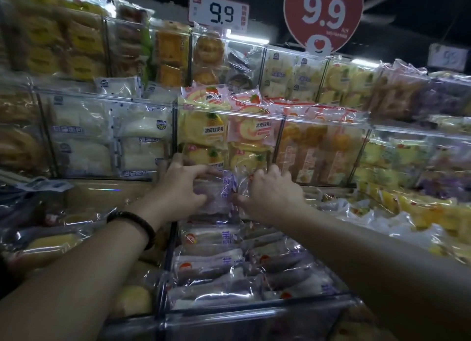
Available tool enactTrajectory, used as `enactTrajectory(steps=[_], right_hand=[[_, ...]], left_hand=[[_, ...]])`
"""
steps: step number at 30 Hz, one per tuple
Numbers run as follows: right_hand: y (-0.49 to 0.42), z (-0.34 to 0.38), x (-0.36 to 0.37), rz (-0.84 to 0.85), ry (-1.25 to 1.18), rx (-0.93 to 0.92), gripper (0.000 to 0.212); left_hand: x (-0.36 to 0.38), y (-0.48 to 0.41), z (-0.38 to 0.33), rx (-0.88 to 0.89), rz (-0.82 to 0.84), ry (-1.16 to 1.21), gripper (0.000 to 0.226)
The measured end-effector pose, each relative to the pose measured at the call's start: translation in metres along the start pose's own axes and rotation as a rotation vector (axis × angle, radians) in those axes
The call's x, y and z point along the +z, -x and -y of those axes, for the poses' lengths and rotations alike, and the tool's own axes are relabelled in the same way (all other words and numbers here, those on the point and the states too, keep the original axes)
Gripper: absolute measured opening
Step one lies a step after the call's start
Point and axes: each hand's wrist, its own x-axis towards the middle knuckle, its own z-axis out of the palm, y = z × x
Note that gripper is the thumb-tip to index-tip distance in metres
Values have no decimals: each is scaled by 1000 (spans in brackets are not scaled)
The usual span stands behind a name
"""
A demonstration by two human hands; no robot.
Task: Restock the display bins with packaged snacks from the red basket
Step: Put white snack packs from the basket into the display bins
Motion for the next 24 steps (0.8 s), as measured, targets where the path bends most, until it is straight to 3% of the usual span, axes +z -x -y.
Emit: enactTrajectory(steps=[4, 8, 10, 15, 19, 24], right_hand=[[0, 3, 4, -15, -51, 21, 75], [15, -14, -17, 76, -243, -46, 108], [30, -33, -32, 83, -314, -63, 111], [86, -89, -65, 17, -290, -165, 86], [130, -125, -91, 0, -285, -210, 57], [180, -156, -101, 28, -368, -151, 41]], left_hand=[[1, 1, 3, 3, 9, -40, 57], [-4, 9, -1, -17, 6, -60, 55], [-9, 16, -13, -37, -7, -70, 57], [-29, 25, -44, 19, -182, -148, 48], [-42, 48, -99, 97, -93, -107, 19], [-22, 125, -184, 185, 203, 113, 9]])
